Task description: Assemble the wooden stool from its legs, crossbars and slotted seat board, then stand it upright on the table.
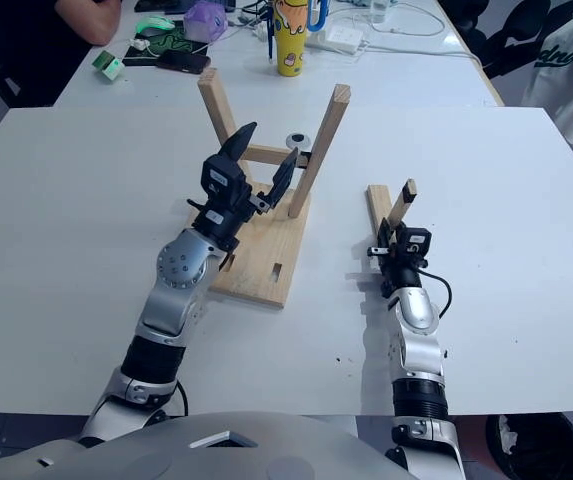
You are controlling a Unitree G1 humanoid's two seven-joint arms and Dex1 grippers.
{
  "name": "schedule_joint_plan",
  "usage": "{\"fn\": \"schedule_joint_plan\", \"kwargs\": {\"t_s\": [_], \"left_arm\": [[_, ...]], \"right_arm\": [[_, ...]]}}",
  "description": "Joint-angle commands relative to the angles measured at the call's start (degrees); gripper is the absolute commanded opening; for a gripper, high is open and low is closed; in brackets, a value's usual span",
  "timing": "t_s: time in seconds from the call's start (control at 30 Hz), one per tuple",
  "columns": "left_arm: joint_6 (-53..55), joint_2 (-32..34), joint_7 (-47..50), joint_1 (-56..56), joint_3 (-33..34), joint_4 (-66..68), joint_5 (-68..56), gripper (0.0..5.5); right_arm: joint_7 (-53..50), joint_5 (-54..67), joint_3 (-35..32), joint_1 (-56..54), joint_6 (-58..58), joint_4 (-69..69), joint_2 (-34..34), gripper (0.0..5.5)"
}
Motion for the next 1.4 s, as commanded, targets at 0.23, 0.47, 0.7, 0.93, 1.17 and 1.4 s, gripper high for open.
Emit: {"fn": "schedule_joint_plan", "kwargs": {"t_s": [0.23,0.47,0.7,0.93,1.17,1.4], "left_arm": [[-0.5,-1.1,1.7,2.0,-0.9,0.2,1.2,3.58],[-0.8,-2.0,3.2,2.4,-0.9,0.1,2.1,3.58],[-1.1,-3.0,5.0,2.9,-1.2,0.5,3.0,3.58],[-1.1,-2.7,5.4,3.0,-1.6,0.9,3.0,3.58],[-1.7,-3.1,5.9,1.7,-1.7,2.2,2.9,3.58],[-2.4,-3.1,6.3,1.2,-1.3,3.0,2.9,3.58]], "right_arm": [[-0.5,0.3,-0.4,-4.7,9.5,-12.8,-2.6,1.2],[-1.6,0.1,-1.7,-9.8,20.5,-27.5,-6.7,1.2],[-4.4,3.2,-6.3,-26.7,30.1,-26.5,-9.3,0.39],[-3.5,4.0,-4.9,-24.3,36.2,-22.5,-8.5,0.02],[-2.6,3.3,-4.0,-24.5,34.0,-20.1,-8.8,0.02],[-2.5,0.8,-3.0,-29.7,29.7,-22.8,-10.6,0.02]]}}
